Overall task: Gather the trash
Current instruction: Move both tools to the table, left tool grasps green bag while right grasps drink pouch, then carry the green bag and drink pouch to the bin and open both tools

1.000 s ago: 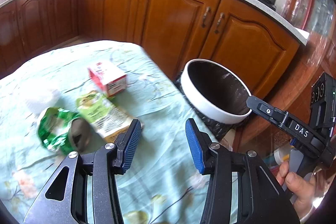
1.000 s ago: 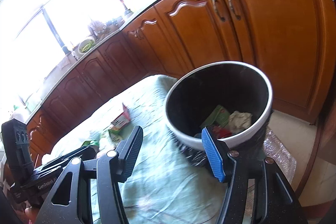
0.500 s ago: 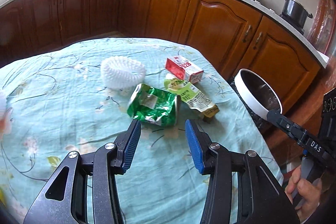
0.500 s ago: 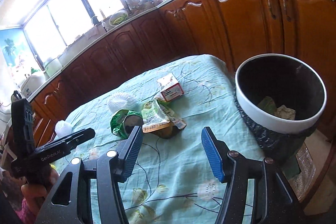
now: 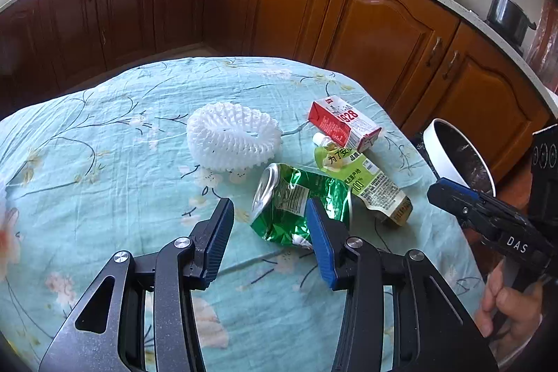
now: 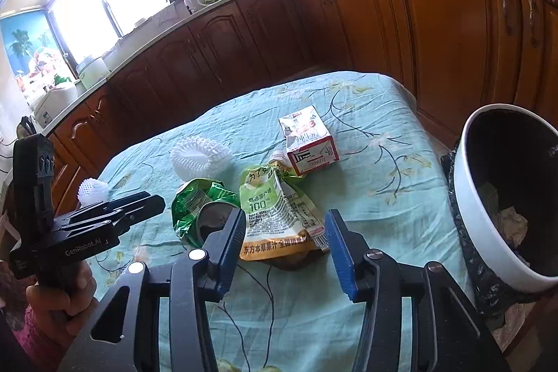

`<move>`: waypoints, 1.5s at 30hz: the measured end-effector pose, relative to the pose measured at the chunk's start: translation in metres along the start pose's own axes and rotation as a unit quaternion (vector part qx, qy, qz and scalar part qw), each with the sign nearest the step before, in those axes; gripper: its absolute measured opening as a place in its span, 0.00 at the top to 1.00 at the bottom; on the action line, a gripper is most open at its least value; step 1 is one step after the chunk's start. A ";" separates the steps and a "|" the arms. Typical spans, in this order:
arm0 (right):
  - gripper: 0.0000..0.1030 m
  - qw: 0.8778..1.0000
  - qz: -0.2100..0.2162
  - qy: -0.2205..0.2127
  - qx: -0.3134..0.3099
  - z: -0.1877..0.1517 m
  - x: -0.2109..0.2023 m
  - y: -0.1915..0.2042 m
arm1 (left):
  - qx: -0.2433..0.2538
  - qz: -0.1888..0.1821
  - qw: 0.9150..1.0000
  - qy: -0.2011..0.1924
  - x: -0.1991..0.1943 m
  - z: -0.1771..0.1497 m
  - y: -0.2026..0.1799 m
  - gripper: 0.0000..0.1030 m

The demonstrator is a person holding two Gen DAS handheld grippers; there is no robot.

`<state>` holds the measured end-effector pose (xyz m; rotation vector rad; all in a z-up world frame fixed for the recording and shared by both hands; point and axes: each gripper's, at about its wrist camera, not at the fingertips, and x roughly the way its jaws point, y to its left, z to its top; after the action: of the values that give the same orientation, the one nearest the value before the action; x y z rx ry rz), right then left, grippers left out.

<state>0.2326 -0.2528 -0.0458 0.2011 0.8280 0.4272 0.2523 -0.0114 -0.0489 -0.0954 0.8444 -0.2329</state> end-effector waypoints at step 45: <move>0.97 0.997 -0.041 -0.057 0.035 -0.030 -0.088 -0.043 | 0.075 -0.078 0.994 -0.035 -0.025 -0.005 -0.079 0.89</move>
<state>0.1696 -0.3303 -0.0212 0.2527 0.7376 0.3072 0.2194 -0.0818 -0.0202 -0.0283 0.7476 -0.4362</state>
